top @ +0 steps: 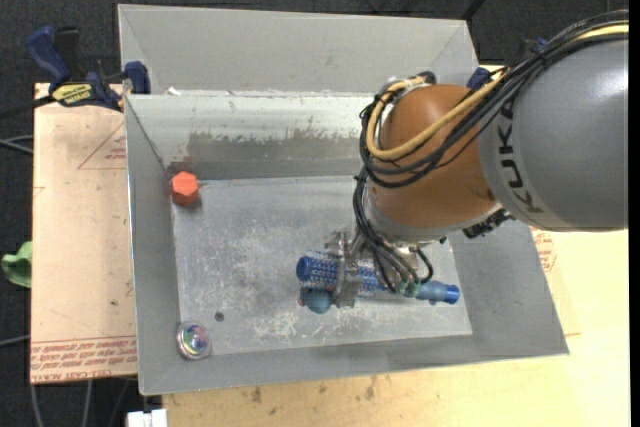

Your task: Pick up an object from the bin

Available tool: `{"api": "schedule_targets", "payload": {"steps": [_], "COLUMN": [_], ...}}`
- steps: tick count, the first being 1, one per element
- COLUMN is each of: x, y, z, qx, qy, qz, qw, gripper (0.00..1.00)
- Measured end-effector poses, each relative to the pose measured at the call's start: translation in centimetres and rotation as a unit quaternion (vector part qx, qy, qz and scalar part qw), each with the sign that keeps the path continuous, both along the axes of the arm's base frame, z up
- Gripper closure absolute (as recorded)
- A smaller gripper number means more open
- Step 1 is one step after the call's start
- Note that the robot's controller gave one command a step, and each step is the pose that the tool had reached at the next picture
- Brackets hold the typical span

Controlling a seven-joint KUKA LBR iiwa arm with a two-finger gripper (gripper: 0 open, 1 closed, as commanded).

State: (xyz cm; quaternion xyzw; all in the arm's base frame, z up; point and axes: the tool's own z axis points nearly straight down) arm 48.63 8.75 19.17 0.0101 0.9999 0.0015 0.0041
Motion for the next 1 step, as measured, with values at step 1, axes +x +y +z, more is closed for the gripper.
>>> {"api": "schedule_targets", "payload": {"steps": [1], "x": [1.72], "y": [1.70], "z": [6.20], "qx": [-0.002], "qy": [0.0006], "qz": [0.186], "qw": [0.9826], "gripper": [1.00]}}
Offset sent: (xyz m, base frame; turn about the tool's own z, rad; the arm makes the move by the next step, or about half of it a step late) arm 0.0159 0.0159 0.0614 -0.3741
